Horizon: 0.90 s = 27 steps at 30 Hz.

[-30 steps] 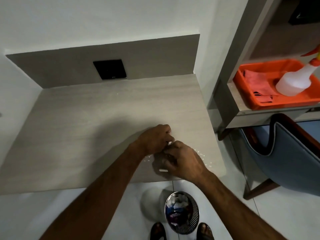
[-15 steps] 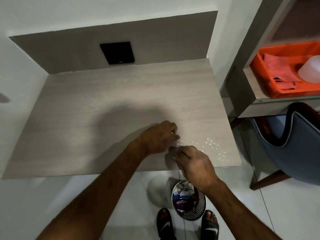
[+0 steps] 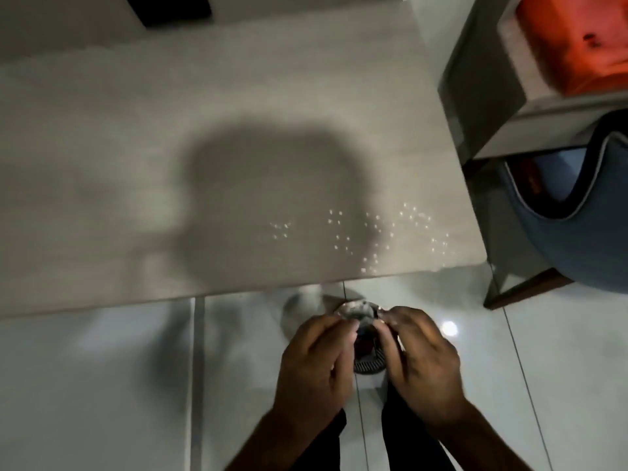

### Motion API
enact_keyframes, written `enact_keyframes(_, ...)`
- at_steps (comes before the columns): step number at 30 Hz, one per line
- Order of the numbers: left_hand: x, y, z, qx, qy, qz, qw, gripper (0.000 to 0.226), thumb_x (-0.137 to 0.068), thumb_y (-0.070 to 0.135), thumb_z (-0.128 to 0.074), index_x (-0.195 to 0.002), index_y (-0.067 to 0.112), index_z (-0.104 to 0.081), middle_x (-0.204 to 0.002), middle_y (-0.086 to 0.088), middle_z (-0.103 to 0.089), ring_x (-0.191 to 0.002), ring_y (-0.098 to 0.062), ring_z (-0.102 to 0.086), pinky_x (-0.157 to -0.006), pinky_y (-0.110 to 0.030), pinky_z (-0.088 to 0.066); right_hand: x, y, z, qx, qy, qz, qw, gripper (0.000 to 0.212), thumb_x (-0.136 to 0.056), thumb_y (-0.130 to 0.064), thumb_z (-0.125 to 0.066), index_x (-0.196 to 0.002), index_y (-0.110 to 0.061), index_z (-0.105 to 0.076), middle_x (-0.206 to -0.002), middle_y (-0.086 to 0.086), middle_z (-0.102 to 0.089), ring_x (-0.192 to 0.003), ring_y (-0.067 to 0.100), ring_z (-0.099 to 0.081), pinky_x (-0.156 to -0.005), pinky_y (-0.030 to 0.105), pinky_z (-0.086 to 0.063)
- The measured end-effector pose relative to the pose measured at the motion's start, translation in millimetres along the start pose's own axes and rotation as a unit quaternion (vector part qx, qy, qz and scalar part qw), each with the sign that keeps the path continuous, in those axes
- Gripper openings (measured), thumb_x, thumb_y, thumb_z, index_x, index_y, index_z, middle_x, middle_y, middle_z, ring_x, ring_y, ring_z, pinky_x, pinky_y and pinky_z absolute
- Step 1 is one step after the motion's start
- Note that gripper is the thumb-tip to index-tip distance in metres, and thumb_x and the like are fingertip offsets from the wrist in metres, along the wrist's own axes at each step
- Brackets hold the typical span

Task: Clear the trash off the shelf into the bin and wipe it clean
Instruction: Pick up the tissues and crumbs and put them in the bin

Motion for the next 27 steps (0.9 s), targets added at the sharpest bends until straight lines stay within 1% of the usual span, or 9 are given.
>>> enact_keyframes(5, 57.0, -94.9, -100.7, -0.049, -0.12, 0.17, 0.977, 0.014, -0.091, 0.013, -0.065, -0.096, 0.007, -0.078, -0.091, -0.009, -0.075, -0.079, -0.021, -0.072, -0.071, -0.029, -0.061, 74.6, 109.0, -94.6, 0.008, -0.136, -0.21, 0.968, 0.012, -0.088, -0.011, -0.067, -0.098, -0.011, -0.074, -0.103, 0.01, -0.073, -0.087, 0.03, -0.071, -0.077, 0.042, -0.058)
enact_keyframes(10, 96.0, -184.6, -201.0, -0.091, -0.217, 0.277, 0.932, 0.011, -0.089, 0.014, -0.066, -0.087, 0.01, -0.076, -0.084, -0.013, -0.074, -0.076, -0.03, -0.069, -0.069, -0.039, -0.059, 112.8, 189.6, -177.3, 0.025, -0.228, -0.308, 0.923, 0.016, -0.087, -0.021, -0.062, -0.098, -0.021, -0.072, -0.097, 0.006, -0.075, -0.083, 0.028, -0.071, -0.071, 0.035, -0.057)
enact_keyframes(13, 105.9, -218.2, -241.7, -0.089, -0.236, 0.312, 0.916, 0.014, -0.09, 0.017, -0.062, -0.083, 0.009, -0.072, -0.084, -0.014, -0.075, -0.079, -0.033, -0.07, -0.072, -0.043, -0.059, 118.3, 221.7, -213.9, 0.029, -0.267, -0.336, 0.903, 0.022, -0.084, -0.021, -0.058, -0.101, -0.019, -0.072, -0.1, 0.011, -0.076, -0.09, 0.034, -0.07, -0.075, 0.039, -0.058)
enact_keyframes(15, 108.1, -232.3, -261.6, -0.085, -0.249, 0.328, 0.907, 0.018, -0.092, 0.019, -0.059, -0.102, 0.011, -0.072, -0.099, -0.017, -0.076, -0.093, -0.036, -0.07, -0.081, -0.044, -0.059, 119.5, 237.1, -229.5, 0.017, -0.28, -0.353, 0.893, 0.024, -0.08, -0.018, -0.059, -0.101, -0.019, -0.072, -0.1, 0.013, -0.075, -0.092, 0.035, -0.069, -0.077, 0.034, -0.056)
enact_keyframes(17, 109.4, -239.7, -274.9, -0.104, -0.294, 0.337, 0.889, 0.04, -0.094, 0.021, -0.057, -0.133, 0.012, -0.058, -0.122, -0.019, -0.07, -0.112, -0.039, -0.065, -0.094, -0.045, -0.056, 119.2, 246.4, -234.6, -0.007, -0.27, -0.387, 0.882, 0.027, -0.075, -0.016, -0.062, -0.101, -0.016, -0.068, -0.1, 0.015, -0.075, -0.091, 0.036, -0.069, -0.071, 0.03, -0.048)
enact_keyframes(19, 107.1, -236.2, -273.8, -0.112, -0.306, 0.333, 0.885, 0.052, -0.096, 0.021, -0.054, -0.147, 0.011, -0.043, -0.131, -0.021, -0.065, -0.117, -0.042, -0.062, -0.098, -0.045, -0.054, 118.2, 246.4, -231.6, -0.017, -0.258, -0.401, 0.879, 0.03, -0.074, -0.015, -0.062, -0.104, -0.013, -0.065, -0.101, 0.017, -0.074, -0.092, 0.038, -0.068, -0.071, 0.032, -0.047)
enact_keyframes(22, 91.5, -200.1, -247.5, -0.108, -0.298, 0.265, 0.911, 0.056, -0.099, 0.019, -0.052, -0.15, 0.001, -0.036, -0.135, -0.024, -0.062, -0.119, -0.039, -0.062, -0.098, -0.04, -0.052, 106.6, 218.6, -205.5, -0.03, -0.23, -0.338, 0.912, 0.031, -0.082, -0.01, -0.056, -0.112, -0.016, -0.062, -0.105, 0.012, -0.073, -0.094, 0.033, -0.069, -0.07, 0.027, -0.046)
enact_keyframes(24, 74.7, -159.4, -217.0, -0.115, -0.306, 0.199, 0.924, 0.057, -0.1, 0.02, -0.052, -0.15, -0.001, -0.035, -0.139, -0.026, -0.058, -0.124, -0.038, -0.057, -0.102, -0.041, -0.052, 95.2, 189.4, -171.6, -0.033, -0.206, -0.288, 0.935, 0.036, -0.087, -0.011, -0.053, -0.122, -0.019, -0.058, -0.115, 0.007, -0.071, -0.103, 0.026, -0.066, -0.082, 0.029, -0.053)
enact_keyframes(27, 36.5, -78.1, -156.7, -0.13, -0.278, 0.074, 0.949, 0.053, -0.097, 0.015, -0.059, -0.143, -0.006, -0.046, -0.139, -0.027, -0.058, -0.126, -0.04, -0.058, -0.104, -0.045, -0.052, 79.2, 145.8, -100.8, -0.005, -0.16, -0.273, 0.949, 0.042, -0.094, -0.012, -0.052, -0.136, -0.009, -0.049, -0.132, 0.014, -0.061, -0.123, 0.03, -0.054, -0.105, 0.035, -0.042)
Point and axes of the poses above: each hand's wrist, its own x-axis away from the middle knuckle, its own z-axis out of the back of the hand, y = z × x, the point moved 7 cm from there along -x, towards the middle knuckle
